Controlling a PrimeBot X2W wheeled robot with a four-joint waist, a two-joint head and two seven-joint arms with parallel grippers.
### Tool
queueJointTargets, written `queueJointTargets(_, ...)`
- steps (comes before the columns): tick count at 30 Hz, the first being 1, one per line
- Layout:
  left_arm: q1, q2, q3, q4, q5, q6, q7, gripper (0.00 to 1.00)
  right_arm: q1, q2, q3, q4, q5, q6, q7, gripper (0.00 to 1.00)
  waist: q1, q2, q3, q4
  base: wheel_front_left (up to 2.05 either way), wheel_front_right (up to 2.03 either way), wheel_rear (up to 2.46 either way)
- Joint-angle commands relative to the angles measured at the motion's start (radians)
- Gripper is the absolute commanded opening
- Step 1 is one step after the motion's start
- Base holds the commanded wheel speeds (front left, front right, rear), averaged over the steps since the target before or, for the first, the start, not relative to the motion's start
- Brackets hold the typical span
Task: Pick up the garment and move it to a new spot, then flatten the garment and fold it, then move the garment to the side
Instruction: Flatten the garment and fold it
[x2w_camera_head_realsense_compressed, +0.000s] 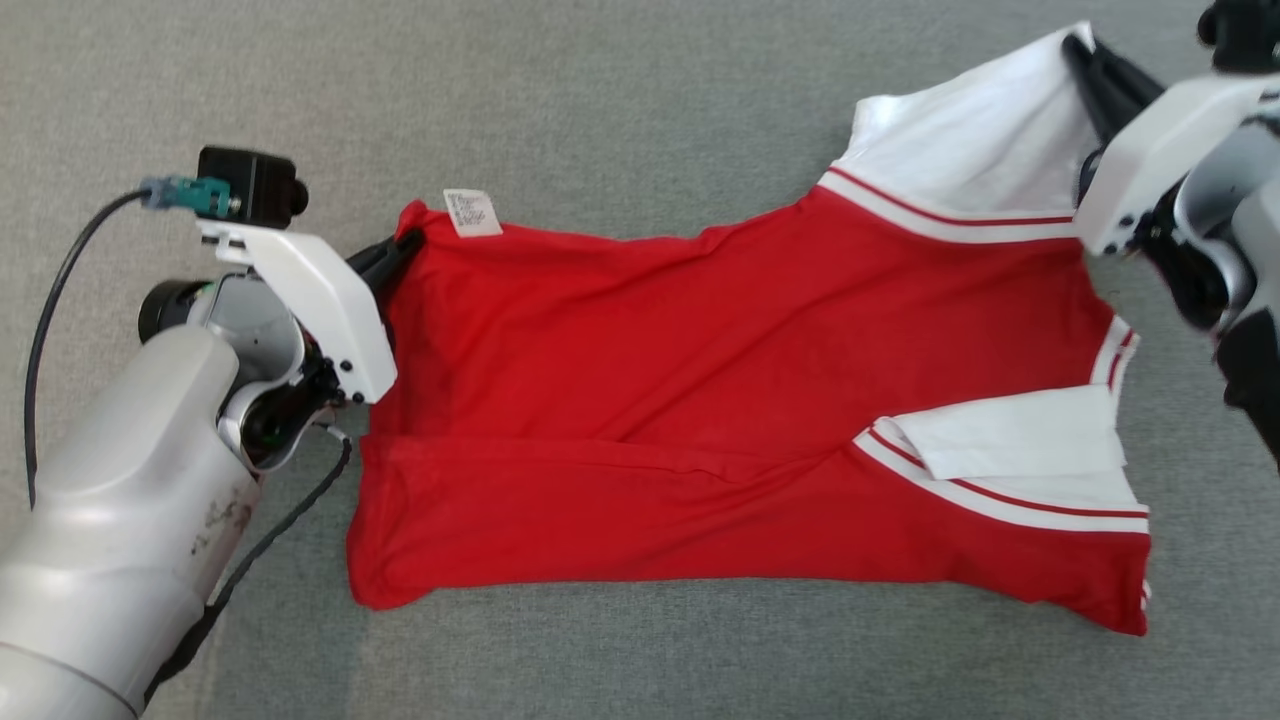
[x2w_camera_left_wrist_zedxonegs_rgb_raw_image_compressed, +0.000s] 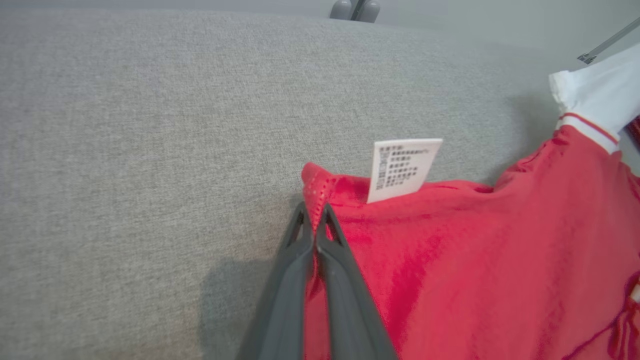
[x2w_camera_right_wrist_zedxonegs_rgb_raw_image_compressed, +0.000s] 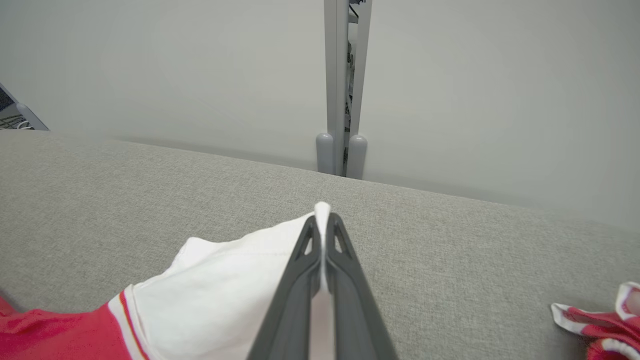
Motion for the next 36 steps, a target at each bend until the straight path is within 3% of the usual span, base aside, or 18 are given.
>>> queueJointTargets(1, 0.022, 0.007, 0.009, 0.004, -0.001, 0.005, -0.022, 0.0, 0.035, -0.017, 0.006, -0.031, 0.012, 0.0, -0.03, 0.0, 0.0, -0.0001, -0.028, -0.021, 0.0, 0.0, 0.0)
queueJointTargets(10, 0.11, 0.007, 0.014, -0.002, 0.005, 0.031, -0.114, 0.0, 0.229, -0.081, 0.005, -0.209, 0.059, 0.0, -0.14, 0.0, 0.0, -0.0001, -0.09, -0.03, 0.0, 0.0, 0.0)
queueJointTargets(17, 0.206, 0.003, 0.029, -0.029, -0.005, 0.056, -0.209, 0.0, 0.437, -0.128, -0.064, -0.372, 0.053, 0.0, -0.175, 0.0, 0.0, -0.0001, -0.144, -0.033, 0.0, 0.0, 0.0)
queueJointTargets(28, 0.329, -0.016, 0.054, -0.054, -0.014, 0.092, -0.355, 0.0, 0.798, -0.139, -0.289, -0.591, -0.01, 0.0, -0.165, 0.0, 0.0, -0.0001, -0.185, -0.022, 0.0, 0.0, 0.0)
queueJointTargets(36, 0.41, -0.033, 0.052, -0.071, -0.008, 0.101, -0.42, 0.0, 1.024, -0.075, -0.48, -0.743, -0.084, 0.0, -0.075, 0.0, 0.0, -0.0001, -0.203, -0.018, 0.0, 0.0, 0.0)
